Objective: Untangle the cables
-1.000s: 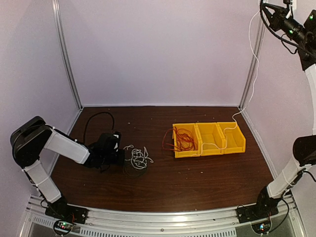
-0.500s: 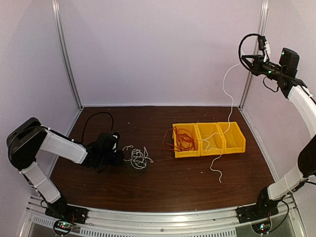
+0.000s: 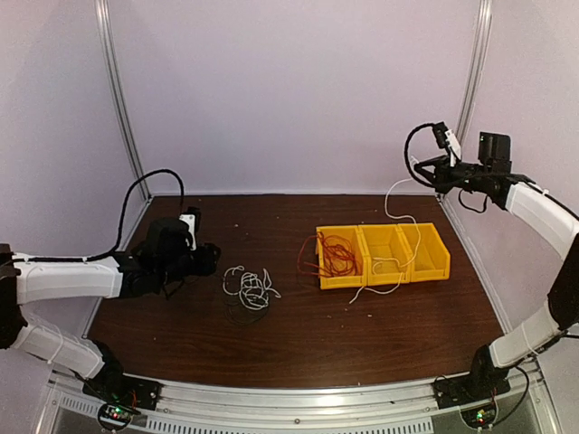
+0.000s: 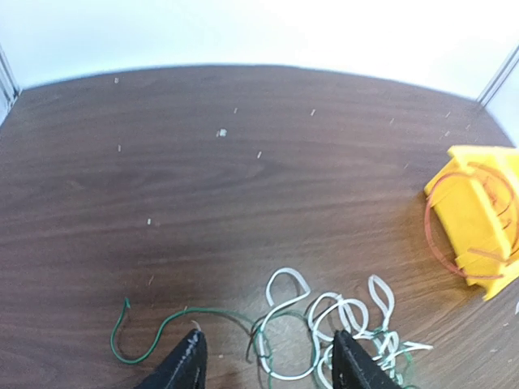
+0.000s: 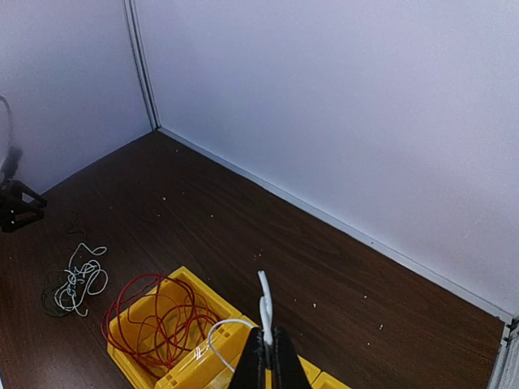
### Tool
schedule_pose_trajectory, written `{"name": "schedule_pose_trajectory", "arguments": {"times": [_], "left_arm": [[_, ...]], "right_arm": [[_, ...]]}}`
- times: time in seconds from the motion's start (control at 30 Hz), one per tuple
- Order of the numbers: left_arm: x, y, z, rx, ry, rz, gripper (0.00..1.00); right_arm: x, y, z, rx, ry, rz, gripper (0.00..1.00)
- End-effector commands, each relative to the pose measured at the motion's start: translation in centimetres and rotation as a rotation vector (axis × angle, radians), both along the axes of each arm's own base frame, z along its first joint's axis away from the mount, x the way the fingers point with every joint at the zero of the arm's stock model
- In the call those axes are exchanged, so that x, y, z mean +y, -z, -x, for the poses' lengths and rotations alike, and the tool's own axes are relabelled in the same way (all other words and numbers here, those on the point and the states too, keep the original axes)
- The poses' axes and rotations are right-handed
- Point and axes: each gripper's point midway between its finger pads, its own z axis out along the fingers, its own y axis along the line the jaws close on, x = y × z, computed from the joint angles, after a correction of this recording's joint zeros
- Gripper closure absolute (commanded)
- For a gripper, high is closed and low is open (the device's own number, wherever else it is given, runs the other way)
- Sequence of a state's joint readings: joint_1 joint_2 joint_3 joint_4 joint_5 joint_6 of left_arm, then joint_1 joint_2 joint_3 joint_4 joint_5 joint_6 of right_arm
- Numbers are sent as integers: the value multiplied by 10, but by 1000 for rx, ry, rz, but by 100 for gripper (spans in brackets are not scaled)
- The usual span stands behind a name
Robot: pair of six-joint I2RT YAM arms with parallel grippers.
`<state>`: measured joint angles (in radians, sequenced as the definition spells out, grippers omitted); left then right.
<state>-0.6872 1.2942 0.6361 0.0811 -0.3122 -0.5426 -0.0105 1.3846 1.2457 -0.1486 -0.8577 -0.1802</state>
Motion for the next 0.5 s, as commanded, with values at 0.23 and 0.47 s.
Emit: {"name": "schedule_pose_trajectory", "arguments": {"times": [0.23,0.47], "left_arm": [[-9,-60,-15,-189,1,64,47],[-17,-45,-21,-168,19,55,47]], "right_arm": [[25,163,-7,334,-21,279,100],[38,228,-8,469,-19,392,100]]}}
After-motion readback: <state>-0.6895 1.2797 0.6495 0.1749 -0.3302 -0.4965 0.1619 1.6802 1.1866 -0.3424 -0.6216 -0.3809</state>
